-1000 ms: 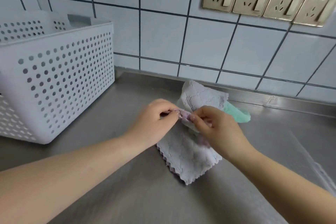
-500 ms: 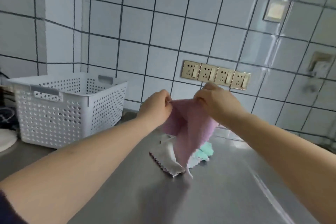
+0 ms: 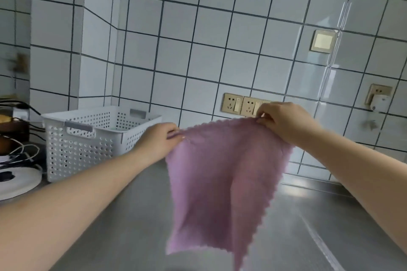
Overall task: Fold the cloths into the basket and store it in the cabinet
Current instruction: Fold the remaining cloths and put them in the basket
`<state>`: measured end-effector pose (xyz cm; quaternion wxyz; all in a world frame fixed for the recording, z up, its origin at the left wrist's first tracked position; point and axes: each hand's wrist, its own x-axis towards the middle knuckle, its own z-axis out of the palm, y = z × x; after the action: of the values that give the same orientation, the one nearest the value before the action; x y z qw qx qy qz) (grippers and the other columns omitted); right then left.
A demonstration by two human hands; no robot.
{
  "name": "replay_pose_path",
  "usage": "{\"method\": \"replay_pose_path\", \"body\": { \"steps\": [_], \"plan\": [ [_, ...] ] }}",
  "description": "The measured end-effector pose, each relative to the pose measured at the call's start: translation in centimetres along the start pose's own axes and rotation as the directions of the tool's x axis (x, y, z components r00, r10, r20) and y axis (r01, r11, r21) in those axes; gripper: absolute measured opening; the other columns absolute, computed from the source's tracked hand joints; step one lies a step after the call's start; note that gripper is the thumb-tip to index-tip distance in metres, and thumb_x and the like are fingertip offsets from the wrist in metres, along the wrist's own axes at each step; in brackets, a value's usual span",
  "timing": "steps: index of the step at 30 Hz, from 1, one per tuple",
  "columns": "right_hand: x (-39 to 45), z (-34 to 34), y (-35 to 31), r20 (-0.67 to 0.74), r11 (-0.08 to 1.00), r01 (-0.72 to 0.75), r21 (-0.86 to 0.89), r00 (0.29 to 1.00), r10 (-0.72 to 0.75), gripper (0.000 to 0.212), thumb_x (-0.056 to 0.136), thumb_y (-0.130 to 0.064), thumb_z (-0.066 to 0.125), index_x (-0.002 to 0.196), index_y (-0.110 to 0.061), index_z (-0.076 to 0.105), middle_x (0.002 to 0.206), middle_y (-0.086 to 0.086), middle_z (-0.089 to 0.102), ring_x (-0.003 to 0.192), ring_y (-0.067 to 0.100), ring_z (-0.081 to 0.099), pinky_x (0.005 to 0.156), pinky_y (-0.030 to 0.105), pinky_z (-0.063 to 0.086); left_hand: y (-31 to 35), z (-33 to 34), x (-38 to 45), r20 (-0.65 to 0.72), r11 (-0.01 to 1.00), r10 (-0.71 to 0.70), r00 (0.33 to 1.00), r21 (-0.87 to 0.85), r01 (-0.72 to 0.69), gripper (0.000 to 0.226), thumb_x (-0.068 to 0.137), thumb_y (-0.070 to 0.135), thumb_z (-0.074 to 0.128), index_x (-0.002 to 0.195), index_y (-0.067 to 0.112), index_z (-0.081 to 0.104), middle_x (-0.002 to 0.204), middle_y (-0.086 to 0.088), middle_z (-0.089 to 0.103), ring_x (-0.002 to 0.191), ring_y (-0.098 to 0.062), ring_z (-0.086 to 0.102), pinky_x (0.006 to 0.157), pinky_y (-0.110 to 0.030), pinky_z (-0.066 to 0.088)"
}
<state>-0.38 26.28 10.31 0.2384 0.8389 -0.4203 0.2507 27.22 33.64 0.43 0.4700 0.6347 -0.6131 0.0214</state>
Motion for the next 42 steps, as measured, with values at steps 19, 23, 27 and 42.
{"method": "replay_pose_path", "body": {
  "steps": [19, 23, 27, 42],
  "plan": [
    [-8.4, 7.4, -10.6, 0.09, 0.828, 0.042, 0.56, 0.99, -0.111, 0.007, 0.088, -0.015, 0.055, 0.094, -0.016, 0.057, 0.089, 0.0, 0.067, 0.08, 0.022, 0.061, 0.073, 0.034, 0.048, -7.2, -11.8, -11.9, 0.071, 0.996, -0.041, 0.997, 0.078, 0.035, 0.025, 0.087, 0.009, 0.062, 0.085, 0.034, 0.065, 0.09, 0.024, 0.065, 0.078, 0.009, 0.057, 0.062, -0.002, 0.037],
    [-15.0, 11.9, -12.0, 0.313, 0.796, -0.042, 0.603, 0.931, -0.188, 0.02, 0.09, -0.018, 0.053, 0.077, -0.031, 0.044, 0.067, -0.009, 0.055, 0.062, 0.01, 0.048, 0.06, 0.025, 0.038, -9.8, -9.3, -18.7, 0.181, 0.99, -0.137, 0.974, 0.052, 0.13, 0.018, 0.089, 0.014, 0.061, 0.082, 0.03, 0.065, 0.086, 0.014, 0.066, 0.08, -0.006, 0.06, 0.065, -0.012, 0.039],
    [-18.6, 13.4, -13.1, 0.419, 0.753, -0.135, 0.644, 0.886, -0.2, 0.021, 0.093, -0.023, 0.051, 0.079, -0.035, 0.043, 0.07, -0.017, 0.059, 0.06, 0.004, 0.047, 0.058, 0.018, 0.038, -11.2, -7.7, -22.3, 0.169, 0.982, -0.189, 0.967, 0.048, 0.184, 0.011, 0.088, 0.031, 0.06, 0.078, 0.035, 0.063, 0.078, 0.015, 0.066, 0.074, -0.001, 0.059, 0.068, -0.018, 0.042],
    [-12.3, 18.0, -14.5, 0.581, 0.614, -0.445, 0.652, 0.813, -0.027, 0.004, 0.086, -0.025, 0.066, 0.089, -0.024, 0.068, 0.081, -0.008, 0.069, 0.074, 0.007, 0.061, 0.057, 0.008, 0.043, -15.7, -6.7, -20.3, 0.118, 0.932, -0.361, 0.925, 0.038, 0.359, 0.024, 0.088, 0.027, 0.061, 0.112, 0.028, 0.054, 0.098, 0.013, 0.066, 0.091, -0.002, 0.062, 0.073, -0.023, 0.046]
  ]
}}
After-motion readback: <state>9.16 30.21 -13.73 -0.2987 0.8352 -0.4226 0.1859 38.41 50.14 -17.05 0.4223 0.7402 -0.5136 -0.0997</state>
